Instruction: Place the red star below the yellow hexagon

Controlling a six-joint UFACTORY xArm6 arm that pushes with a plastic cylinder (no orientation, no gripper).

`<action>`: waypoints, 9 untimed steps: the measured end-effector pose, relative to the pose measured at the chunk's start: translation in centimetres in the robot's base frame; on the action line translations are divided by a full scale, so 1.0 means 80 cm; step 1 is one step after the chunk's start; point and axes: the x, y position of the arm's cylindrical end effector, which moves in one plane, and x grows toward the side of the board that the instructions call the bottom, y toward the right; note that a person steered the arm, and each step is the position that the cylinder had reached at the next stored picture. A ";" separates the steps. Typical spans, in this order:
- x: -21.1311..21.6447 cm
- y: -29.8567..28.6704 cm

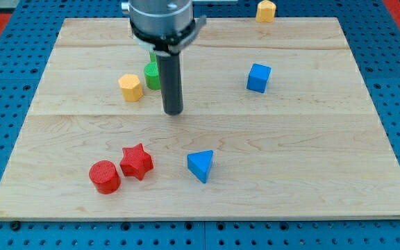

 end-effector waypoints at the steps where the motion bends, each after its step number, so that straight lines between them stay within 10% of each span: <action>1: 0.075 0.000; 3: 0.152 0.006; 7: 0.074 -0.138; 9: 0.074 -0.064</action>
